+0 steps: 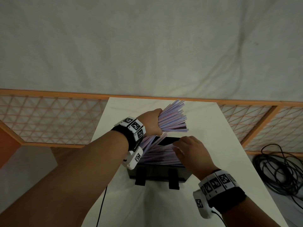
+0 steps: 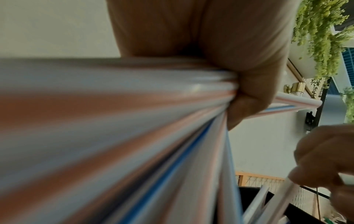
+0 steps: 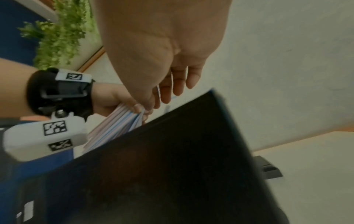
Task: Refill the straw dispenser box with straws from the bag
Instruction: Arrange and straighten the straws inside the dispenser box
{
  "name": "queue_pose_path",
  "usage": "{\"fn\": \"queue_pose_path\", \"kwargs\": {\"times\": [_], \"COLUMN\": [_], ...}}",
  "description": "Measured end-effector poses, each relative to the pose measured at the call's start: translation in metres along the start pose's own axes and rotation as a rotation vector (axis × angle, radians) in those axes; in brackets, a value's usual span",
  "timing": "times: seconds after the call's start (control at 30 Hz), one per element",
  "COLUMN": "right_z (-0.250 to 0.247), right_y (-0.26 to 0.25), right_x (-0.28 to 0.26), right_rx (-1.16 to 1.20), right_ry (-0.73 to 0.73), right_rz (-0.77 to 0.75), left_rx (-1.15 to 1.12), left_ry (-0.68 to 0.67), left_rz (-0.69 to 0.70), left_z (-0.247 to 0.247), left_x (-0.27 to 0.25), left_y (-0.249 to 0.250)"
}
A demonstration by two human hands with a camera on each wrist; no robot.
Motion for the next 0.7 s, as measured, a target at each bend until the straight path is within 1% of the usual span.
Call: {"fn": "queue_pose_path", "kwargs": {"times": [0.07, 0.1, 0.17, 0.2, 0.27, 0.33, 0.4, 0.53, 0.7], "right_z": [0.005, 0.01, 0.028, 0.041, 0.066, 0.08, 0.084, 0.092, 0.098], "right_y": [-0.024, -0.035, -0.054, -0.06, -0.067, -0.058, -0.045, -0.026, -0.018], "right_x": [0.008, 0.014, 0.024, 0.028, 0.032, 0.033, 0.032, 0.017, 0.012], "right_rx": [-0.014, -0.016, -0.012, -0.024, -0.079, -0.194, -0.289, -0.398, -0.44], "right_ry": [-0.013, -0.044, -0.152, -0.233, -0.469, -0.654, -0.77, -0.858, -0.914], "right_rz": [-0.134, -0.197, -0.289, -0.329, -0.377, -0.321, -0.246, -0.151, -0.121], "left_rx": [-0.003, -0.004, -0.001, 0.002, 0.008, 0.003, -0.014, -0.019, -0.004], "left_ry": [0.003, 0.007, 0.013, 0.011, 0.006, 0.007, 0.012, 0.009, -0.009], "left_rz": [-0.004, -0.005, -0.005, -0.005, -0.007, -0.012, -0.015, -0.019, -0.013], "left_z": [0.0, 0.0, -0.001, -0.002, -0.003, -0.005, -0.007, -0.009, -0.005], "left_x": [-0.001, -0.001, -0.002, -0.002, -0.003, -0.006, -0.007, -0.007, -0.007], "left_y": [-0.001, -0.001, 0.0, 0.0, -0.001, -0.002, -0.003, -0.003, 0.0]}}
Point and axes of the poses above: each hand's wrist, its own x-axis towards the middle knuckle, its own z-axis out of the palm, y = z × x, the point moved 9 cm from there along x, towards the middle knuckle, and after that the axes turned 11 degrees about -x, right-handed, at the moved point
